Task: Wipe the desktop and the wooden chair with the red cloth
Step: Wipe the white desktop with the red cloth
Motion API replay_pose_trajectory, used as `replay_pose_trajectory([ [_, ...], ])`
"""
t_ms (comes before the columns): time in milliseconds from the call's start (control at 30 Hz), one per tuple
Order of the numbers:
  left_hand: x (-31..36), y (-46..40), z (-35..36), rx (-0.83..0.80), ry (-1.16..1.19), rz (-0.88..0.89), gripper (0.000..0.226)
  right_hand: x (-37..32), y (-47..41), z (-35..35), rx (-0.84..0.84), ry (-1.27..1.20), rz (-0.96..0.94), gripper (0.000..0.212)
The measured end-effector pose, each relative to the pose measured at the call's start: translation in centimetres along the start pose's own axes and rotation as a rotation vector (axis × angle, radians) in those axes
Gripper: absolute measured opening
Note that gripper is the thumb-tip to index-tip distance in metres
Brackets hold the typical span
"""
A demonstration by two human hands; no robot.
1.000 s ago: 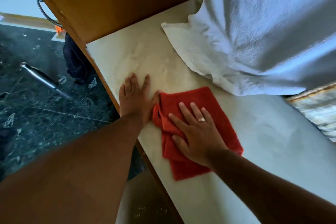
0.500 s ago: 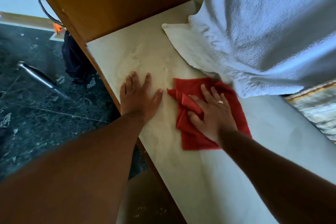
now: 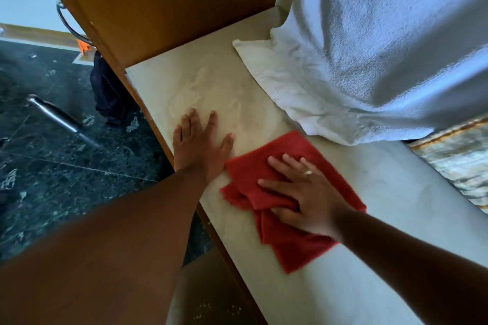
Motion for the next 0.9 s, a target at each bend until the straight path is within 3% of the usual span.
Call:
replay_pose_trajectory([
  [133,0.1,-0.2,-0.1,0.013,0.001,-0.010,0.079,4.8,-3.1,-2.5,0.136,0.032,0.518,0.056],
  [200,0.1,-0.2,0.1,-0.009,0.004,-0.007,0.081,1.4,-2.8,-0.8,0.132,0.111,0.494,0.062],
  [300,-0.1,0.1,0.0,-0.024,0.021,-0.007,0.081,-5.0,3.8,2.7,0.033,0.077,0.127,0.065],
  [400,0.2,-0.1,-0.1,-0.003,0.000,-0.010,0.079,-1.7,9.6,2.2,0.006,0.083,0.049,0.078],
  [467,0.2,-0.1,-0.1,-0.005,-0.013,-0.018,0.079,3.1,9.2,0.7,0.040,0.150,0.166,0.082],
  [533,0.3,-0.2,0.0,-0.003,-0.016,-0.016,0.078,7.0,5.9,-1.5,0.046,0.193,0.401,0.083],
  [600,0.2,-0.3,0.1,-0.001,-0.017,-0.012,0.078,8.2,2.0,-2.5,0.055,0.221,0.592,0.083],
  [667,-0.2,-0.4,0.3,0.007,-0.027,-0.019,0.079,6.5,-0.4,-2.0,0.061,0.220,0.655,0.081],
  [833,-0.5,-0.7,0.6,0.010,-0.035,-0.009,0.082,-4.0,7.8,3.2,0.025,0.184,0.182,0.077],
  [900,-0.4,-0.1,0.6,-0.057,-0.059,0.019,0.085,-4.6,13.2,4.1,-0.047,0.160,0.105,0.079],
])
Point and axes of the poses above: each hand's wrist, its own y-axis away from the middle knuckle, its own z-axis out of the palm, x = y × z, the point moved 6 cm from there along -y, towards the middle knuckle, and after that the axes turned 7 degrees about z, right-handed, at the moved point
